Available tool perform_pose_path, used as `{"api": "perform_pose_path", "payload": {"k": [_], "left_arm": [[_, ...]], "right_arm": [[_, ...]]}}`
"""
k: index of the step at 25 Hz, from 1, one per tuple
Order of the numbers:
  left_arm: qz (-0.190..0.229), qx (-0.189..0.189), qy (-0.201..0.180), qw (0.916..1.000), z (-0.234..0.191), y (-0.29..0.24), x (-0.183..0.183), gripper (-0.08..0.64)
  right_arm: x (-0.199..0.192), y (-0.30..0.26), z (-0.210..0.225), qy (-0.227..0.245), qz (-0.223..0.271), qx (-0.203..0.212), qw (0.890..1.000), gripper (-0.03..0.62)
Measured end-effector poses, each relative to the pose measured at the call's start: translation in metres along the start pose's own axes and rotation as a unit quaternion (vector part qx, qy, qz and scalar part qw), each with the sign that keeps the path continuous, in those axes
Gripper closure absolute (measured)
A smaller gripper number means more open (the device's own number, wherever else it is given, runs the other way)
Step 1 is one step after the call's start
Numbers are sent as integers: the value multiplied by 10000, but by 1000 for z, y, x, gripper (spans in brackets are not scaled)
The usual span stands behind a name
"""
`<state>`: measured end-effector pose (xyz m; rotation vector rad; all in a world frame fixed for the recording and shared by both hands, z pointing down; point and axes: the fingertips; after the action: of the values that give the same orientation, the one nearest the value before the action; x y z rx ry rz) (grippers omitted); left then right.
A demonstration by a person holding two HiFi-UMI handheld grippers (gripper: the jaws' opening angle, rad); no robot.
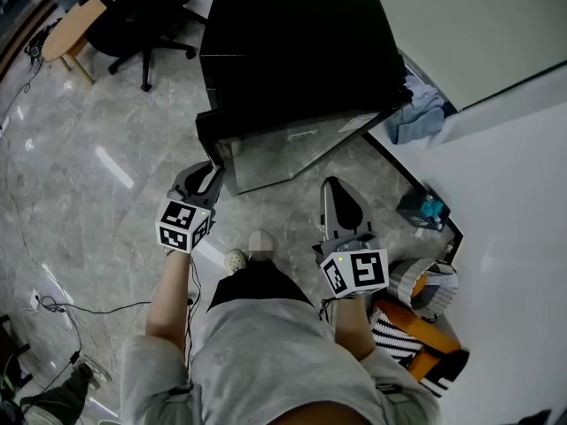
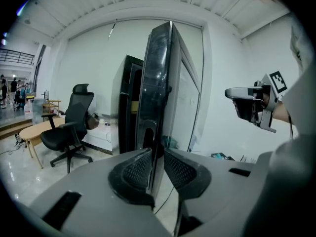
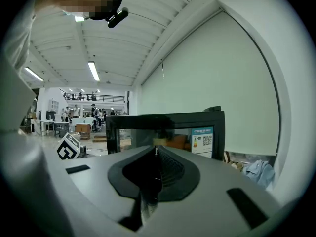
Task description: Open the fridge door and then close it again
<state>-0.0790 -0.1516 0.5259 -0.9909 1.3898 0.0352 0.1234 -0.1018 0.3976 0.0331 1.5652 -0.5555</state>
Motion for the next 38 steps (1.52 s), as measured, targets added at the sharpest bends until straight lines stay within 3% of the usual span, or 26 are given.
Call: {"api": "perform_pose_path", "payload": {"k": [38], "left_arm": [[-7, 134, -120, 9998, -70, -51, 44, 471]], "right_arm": [[7, -53, 23, -10, -127, 62, 9999, 566]]}}
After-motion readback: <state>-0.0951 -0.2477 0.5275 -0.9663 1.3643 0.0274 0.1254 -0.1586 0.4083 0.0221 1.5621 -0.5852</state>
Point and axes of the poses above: the fingertips, and each gripper's own axes: y backward along the fingers, z to its right, x out of its top, and after that the axes turned 11 degrees about -z, right-handed
